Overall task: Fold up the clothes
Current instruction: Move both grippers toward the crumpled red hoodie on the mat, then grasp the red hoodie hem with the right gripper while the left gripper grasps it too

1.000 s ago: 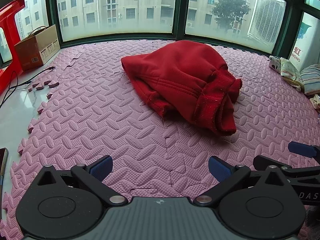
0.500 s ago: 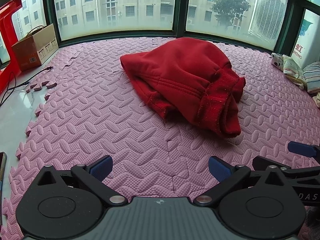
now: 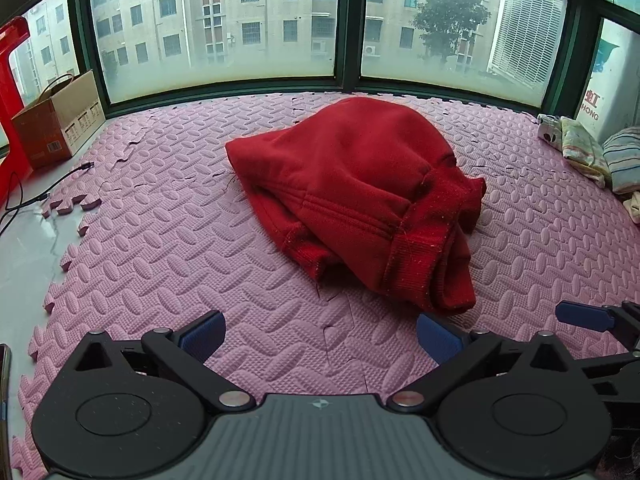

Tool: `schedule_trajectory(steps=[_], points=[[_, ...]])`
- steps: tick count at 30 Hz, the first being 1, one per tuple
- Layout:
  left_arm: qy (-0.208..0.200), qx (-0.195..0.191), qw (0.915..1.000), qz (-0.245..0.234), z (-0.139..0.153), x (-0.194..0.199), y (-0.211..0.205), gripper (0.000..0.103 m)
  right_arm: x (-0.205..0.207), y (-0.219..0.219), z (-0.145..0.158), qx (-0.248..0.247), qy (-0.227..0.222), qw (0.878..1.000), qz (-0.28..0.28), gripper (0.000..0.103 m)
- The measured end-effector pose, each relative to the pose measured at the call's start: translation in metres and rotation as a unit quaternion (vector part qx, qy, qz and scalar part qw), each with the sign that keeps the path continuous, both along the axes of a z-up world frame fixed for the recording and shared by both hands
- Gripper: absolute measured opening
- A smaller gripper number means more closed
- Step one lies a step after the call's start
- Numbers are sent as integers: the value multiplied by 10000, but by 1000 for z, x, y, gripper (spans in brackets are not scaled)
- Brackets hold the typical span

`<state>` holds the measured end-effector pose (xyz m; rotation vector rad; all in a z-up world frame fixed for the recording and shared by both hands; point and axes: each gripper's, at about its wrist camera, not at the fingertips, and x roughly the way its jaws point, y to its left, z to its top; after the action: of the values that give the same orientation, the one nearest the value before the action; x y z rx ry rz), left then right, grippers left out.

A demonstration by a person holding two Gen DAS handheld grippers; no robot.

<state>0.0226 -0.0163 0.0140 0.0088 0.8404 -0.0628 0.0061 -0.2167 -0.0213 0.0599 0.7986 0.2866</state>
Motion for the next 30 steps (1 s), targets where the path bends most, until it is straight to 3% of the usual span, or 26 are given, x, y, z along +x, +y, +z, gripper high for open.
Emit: schedule_trajectory(steps=[6, 14, 22, 28, 30], points=[[-244, 17, 9994, -263, 16, 13, -14, 103, 7, 4, -1, 110, 29, 9999, 110, 87], [-481, 2, 9971, -590, 35, 45, -42, 103, 19, 2, -1, 326, 64, 9993, 142, 69], [-481, -101, 9976, -494, 43, 95, -71, 99, 30, -4, -5, 577, 151, 9982, 46, 61], [-278, 103, 9981, -538, 33, 130, -96, 89, 38, -6, -8, 702, 218, 9973, 71, 58], [-185, 217, 9981, -553, 28, 138, -100, 81, 39, -7, -8, 751, 233, 9969, 90, 56]])
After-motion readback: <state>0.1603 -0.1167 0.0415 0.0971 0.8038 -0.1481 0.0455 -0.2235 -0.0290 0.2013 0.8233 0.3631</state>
